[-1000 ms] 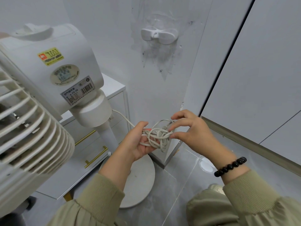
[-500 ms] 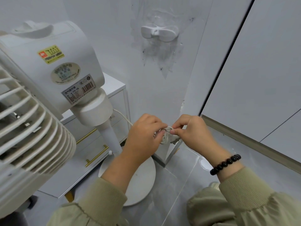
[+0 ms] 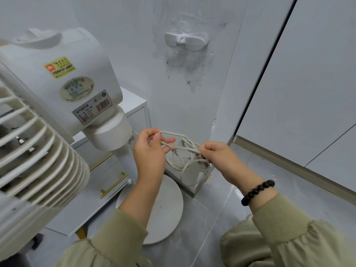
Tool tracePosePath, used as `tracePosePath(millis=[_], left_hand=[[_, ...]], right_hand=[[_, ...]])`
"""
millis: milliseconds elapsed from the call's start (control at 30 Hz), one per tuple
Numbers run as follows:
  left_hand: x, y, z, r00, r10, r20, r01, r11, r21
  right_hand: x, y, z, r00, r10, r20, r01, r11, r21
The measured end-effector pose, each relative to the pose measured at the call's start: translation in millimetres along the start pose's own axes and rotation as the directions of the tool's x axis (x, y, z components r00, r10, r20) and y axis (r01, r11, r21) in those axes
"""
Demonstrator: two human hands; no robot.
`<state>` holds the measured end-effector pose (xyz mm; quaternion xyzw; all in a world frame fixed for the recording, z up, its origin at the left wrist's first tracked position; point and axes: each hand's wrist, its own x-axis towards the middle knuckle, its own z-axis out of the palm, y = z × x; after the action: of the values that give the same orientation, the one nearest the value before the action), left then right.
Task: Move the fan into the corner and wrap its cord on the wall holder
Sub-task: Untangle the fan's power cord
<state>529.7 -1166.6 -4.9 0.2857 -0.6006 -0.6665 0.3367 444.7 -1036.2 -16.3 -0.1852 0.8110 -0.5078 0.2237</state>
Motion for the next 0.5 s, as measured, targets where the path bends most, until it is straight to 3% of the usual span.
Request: tracePosePath(millis=[67,167,267,367,500], left_hand=[[3.6,2.4,-4.8,0.986,0.087,0.144,-0.116,0.970,0.211],[3.7,3.8,-9.1,0.900,0.182,0.396,-0.359,0.824,0.438],[3.4,-2.4,-9.2,0.815,0.278,0.508,-0.568,0.559,0.604],[6.5,-5.0,-11.7,0.776,0.309,0.550,-0.627,0.474,0.618],[9.4,-10.5,-12.3,0.656,0.421,0.626,-0.754,0.349,0.556]], right_hand=[[0.7,4.7,0.0,0.996,-0.038,-0.077,0.026,0.989,-0.144],[-0.1,4.6,-0.5,0.981,-0.136,-0.138,0.096,0.961,-0.261],[-4.2,-0.3,2.5,0.974,-0.213,-0.082,0.163,0.900,-0.405],[-6.8,-3.0,4.8,0.969,-0.238,-0.073,0.178,0.867,-0.466],[-6.2,-5.0,3.2,0.964,-0.244,-0.110,0.171,0.878,-0.448]])
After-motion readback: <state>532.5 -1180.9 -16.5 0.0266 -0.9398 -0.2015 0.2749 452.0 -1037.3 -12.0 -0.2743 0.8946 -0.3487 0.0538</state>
